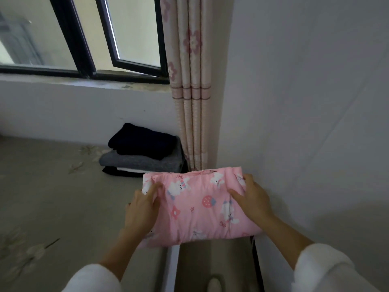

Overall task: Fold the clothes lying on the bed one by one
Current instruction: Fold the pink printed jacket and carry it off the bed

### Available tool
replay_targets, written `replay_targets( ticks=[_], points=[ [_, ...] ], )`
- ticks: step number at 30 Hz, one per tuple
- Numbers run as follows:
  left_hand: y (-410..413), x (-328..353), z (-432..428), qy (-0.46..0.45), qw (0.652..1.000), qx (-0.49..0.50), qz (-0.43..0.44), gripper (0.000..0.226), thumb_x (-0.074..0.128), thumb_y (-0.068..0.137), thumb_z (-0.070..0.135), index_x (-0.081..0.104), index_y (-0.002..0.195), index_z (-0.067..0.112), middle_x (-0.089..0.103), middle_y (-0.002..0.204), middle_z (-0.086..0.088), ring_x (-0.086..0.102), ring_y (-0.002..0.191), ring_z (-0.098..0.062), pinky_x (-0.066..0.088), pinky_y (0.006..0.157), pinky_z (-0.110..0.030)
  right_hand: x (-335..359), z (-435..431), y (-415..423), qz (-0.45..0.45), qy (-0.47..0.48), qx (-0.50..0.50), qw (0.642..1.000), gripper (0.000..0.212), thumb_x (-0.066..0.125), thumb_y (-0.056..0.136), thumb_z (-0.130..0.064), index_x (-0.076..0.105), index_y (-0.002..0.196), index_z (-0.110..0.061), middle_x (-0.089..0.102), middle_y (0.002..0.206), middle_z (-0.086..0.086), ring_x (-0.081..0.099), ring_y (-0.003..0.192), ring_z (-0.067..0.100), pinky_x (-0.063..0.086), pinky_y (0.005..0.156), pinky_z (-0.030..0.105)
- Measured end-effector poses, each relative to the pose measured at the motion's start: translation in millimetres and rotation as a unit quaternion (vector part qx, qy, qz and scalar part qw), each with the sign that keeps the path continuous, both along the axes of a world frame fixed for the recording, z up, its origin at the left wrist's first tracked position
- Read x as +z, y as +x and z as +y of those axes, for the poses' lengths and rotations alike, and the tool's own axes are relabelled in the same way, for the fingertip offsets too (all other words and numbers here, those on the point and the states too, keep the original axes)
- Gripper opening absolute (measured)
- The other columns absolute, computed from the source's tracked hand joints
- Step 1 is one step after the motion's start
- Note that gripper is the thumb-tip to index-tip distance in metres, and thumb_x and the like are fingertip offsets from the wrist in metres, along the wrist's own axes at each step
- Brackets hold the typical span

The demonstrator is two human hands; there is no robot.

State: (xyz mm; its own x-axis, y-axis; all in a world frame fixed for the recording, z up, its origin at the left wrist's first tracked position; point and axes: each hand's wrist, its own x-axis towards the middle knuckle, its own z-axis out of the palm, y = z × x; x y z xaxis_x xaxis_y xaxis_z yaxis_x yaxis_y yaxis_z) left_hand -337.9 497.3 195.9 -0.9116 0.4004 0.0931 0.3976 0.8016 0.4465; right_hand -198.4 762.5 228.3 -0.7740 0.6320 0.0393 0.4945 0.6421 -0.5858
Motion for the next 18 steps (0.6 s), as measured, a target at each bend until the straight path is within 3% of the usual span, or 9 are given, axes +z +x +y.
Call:
replay_targets(
  ticks=[6, 10, 13, 18],
  points=[
    [-103, 1, 40, 0.021, 0.998, 0.044, -0.041, 0.042, 0.049, 0.094, 0.026, 0.042, 0.134, 0.039, 0.044, 0.101, -0.003, 0.054, 0.095, -0.032, 0.046, 0.078, -0.037, 5, 54, -126, 0.007, -0.007, 0.072, 0.997, 0.056, 0.056, 0.088, -0.054, 0.043, 0.129, -0.018, 0.062, 0.117, 0.003, 0.06, 0.097, 0.019, 0.039, 0.074, 0.026],
    [-164, 4, 44, 0.024, 0.995, 0.077, -0.065, 0.052, 0.049, 0.089, 0.015, 0.042, 0.136, 0.036, 0.045, 0.108, -0.008, 0.05, 0.1, -0.032, 0.037, 0.07, -0.032, 3, 70, -208, 0.015, -0.054, 0.124, 0.991, 0.053, 0.057, 0.086, -0.057, 0.044, 0.125, -0.024, 0.061, 0.113, -0.003, 0.058, 0.092, 0.01, 0.047, 0.076, 0.025],
    [-210, 9, 41, -0.002, 0.99, 0.111, -0.084, 0.059, 0.047, 0.084, 0.011, 0.041, 0.135, 0.039, 0.04, 0.099, -0.005, 0.048, 0.086, -0.03, 0.036, 0.067, -0.032, -9, 67, -257, 0.027, -0.116, 0.14, 0.983, 0.05, 0.063, 0.085, -0.048, 0.046, 0.124, -0.022, 0.059, 0.109, -0.003, 0.056, 0.089, 0.006, 0.044, 0.069, 0.019],
    [-303, 16, 33, -0.092, 0.986, 0.128, -0.063, 0.063, 0.046, 0.086, 0.013, 0.036, 0.14, 0.044, 0.043, 0.115, -0.012, 0.053, 0.1, -0.038, 0.045, 0.078, -0.038, -33, 58, -336, 0.027, -0.172, 0.127, 0.977, 0.04, 0.069, 0.081, -0.045, 0.045, 0.108, -0.028, 0.059, 0.097, -0.006, 0.06, 0.088, 0.012, 0.051, 0.073, 0.029]
  ],
)
